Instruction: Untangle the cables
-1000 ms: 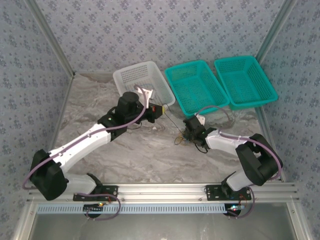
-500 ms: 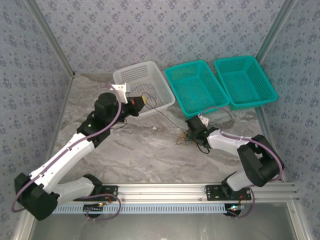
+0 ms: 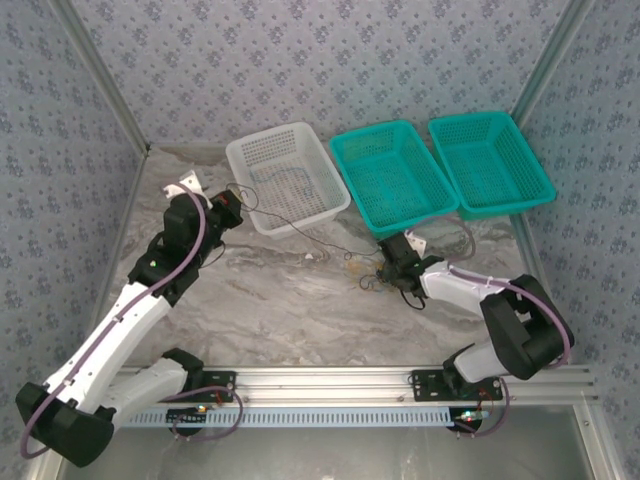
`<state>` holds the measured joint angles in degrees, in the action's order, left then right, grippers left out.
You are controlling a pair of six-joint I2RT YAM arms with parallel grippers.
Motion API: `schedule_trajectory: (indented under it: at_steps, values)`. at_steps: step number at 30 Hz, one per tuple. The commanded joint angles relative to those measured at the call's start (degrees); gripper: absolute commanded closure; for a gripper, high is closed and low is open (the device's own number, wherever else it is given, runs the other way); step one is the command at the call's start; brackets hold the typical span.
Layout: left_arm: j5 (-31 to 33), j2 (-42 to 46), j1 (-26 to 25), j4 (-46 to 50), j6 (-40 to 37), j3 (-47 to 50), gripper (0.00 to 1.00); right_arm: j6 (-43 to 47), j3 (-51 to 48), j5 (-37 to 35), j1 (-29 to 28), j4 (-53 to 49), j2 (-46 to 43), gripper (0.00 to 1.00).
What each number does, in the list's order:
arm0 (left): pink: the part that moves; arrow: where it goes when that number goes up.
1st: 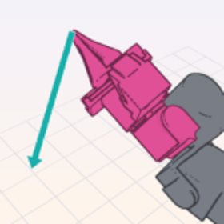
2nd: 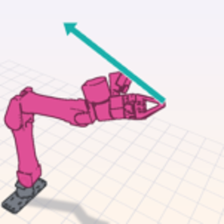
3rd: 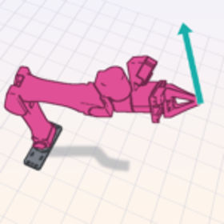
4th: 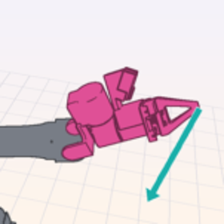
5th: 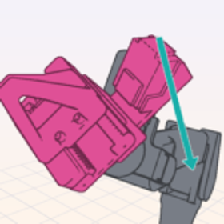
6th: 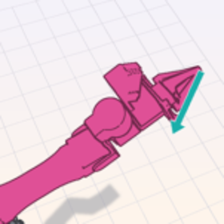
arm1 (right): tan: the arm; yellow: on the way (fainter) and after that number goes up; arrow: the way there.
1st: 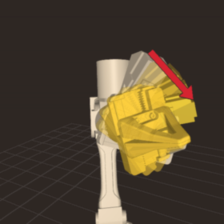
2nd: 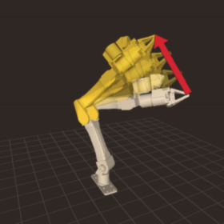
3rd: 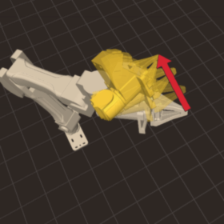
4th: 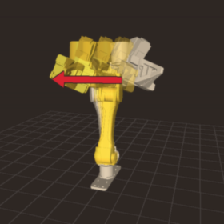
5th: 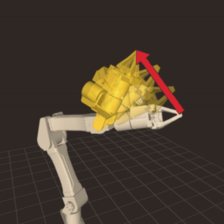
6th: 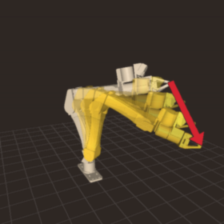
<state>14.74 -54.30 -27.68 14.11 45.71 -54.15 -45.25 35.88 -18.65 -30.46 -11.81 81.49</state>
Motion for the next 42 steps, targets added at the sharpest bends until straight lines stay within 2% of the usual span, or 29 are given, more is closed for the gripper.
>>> schedule_trajectory:
  at_steps: [1, 4, 8, 12, 18, 23, 29, 37, 42]
  values:
    - [6.1, 0.5, 0.8, 7.5, 4.1, -2.9, 1.0, -0.4, -1.0, -3.2, 1.0, -4.5, -1.3, 0.56]
    - [8.5, 1.2, 1.1, 9.3, 6.2, -2.7, 1.0, -0.7, -1.5, -3.6, 1.7, -4.8, -2.3, 0.56]
    - [17.9, 3.6, 1.9, 16.0, 11.5, -2.5, 1.0, -2.9, -3.1, -3.8, 3.9, -5.6, -3.7, 0.56]
    - [16.9, 6.9, 4.2, 15.2, 11.4, -0.2, 1.0, -3.3, -5.1, -1.8, 6.5, -4.4, -4.9, 0.57]
    - [10.2, 5.7, 6.2, 13.8, 10.0, 0.0, 1.0, -1.6, -4.8, -0.6, 6.9, -3.2, -5.5, 0.57]
    - [16.9, 7.1, 7.4, 17.5, 11.7, 0.0, 1.0, -3.5, -5.4, -2.0, 9.4, -6.2, -6.2, 0.58]
    - [17.5, 11.3, 18.1, 21.8, 7.5, 0.1, 1.0, -3.6, -7.4, -2.0, 12.5, -7.2, -10.0, 0.61]
    - [9.7, 10.9, 30.9, 24.4, 4.8, -1.5, 1.0, -2.3, -8.1, -1.5, 15.2, -7.7, -11.5, 0.64]
    - [0.4, 10.1, 32.8, 19.9, 2.8, -0.4, 1.0, 0.2, -8.9, 2.5, 15.4, -2.6, -11.9, 0.62]
